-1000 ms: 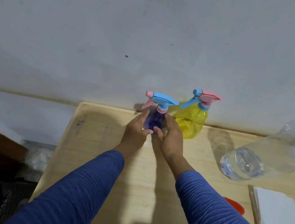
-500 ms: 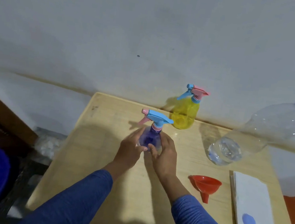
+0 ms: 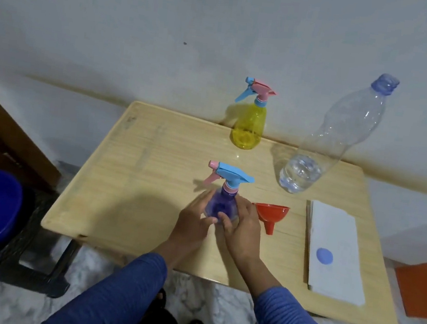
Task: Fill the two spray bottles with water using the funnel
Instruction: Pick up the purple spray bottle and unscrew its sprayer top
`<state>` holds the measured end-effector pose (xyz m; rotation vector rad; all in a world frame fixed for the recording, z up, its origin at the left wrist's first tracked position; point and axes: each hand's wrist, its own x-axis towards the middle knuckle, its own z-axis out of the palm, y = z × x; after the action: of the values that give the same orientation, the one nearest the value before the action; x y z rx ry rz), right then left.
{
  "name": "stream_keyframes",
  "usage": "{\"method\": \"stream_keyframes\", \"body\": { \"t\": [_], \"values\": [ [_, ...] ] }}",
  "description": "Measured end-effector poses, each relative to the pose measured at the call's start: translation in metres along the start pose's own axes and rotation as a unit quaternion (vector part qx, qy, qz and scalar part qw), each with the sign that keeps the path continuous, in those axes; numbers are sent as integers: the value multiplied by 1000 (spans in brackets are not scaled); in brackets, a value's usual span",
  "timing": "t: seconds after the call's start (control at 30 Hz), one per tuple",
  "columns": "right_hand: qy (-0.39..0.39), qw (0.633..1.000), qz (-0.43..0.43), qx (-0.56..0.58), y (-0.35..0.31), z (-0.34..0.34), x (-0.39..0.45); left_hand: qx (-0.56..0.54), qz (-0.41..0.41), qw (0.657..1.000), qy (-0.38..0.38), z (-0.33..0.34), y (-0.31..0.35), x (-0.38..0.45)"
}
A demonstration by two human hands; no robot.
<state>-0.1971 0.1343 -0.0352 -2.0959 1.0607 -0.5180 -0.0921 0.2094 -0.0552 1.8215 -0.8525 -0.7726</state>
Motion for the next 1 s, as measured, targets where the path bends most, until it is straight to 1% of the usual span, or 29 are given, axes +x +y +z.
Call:
{"method": "stream_keyframes", "body": {
  "t": [0.13,0.23,0.33,0.4,0.5,0.73,0.83,0.9,1.0],
  "values": [
    [5,1000,0,12,6,3,-9,-2,-1,1000,14,5,-2,-8],
    [13,999,-5,44,4,0,-12,16,-15,999,46,7,1,-10],
    [85,985,-8,149,-4,-6,-15,17,-10,998,66,9,2,-10],
    [119,971,-5,208,-12,-7,-15,46,-8,996,70,11,1,-8],
    [140,964,-14,224,-21,-8,-6,80,-4,993,84,12,2,-5],
    [137,974,-74,165,-30,-8,18,66,-1,995,75,9,2,-6],
    [126,975,-76,168,-26,-9,17,60,4,996,70,8,2,-6],
    [95,977,-76,173,-23,-13,16,54,8,996,67,8,2,-5],
    [20,979,-108,174,-20,-22,17,47,5,997,57,6,1,-3]
  ]
}}
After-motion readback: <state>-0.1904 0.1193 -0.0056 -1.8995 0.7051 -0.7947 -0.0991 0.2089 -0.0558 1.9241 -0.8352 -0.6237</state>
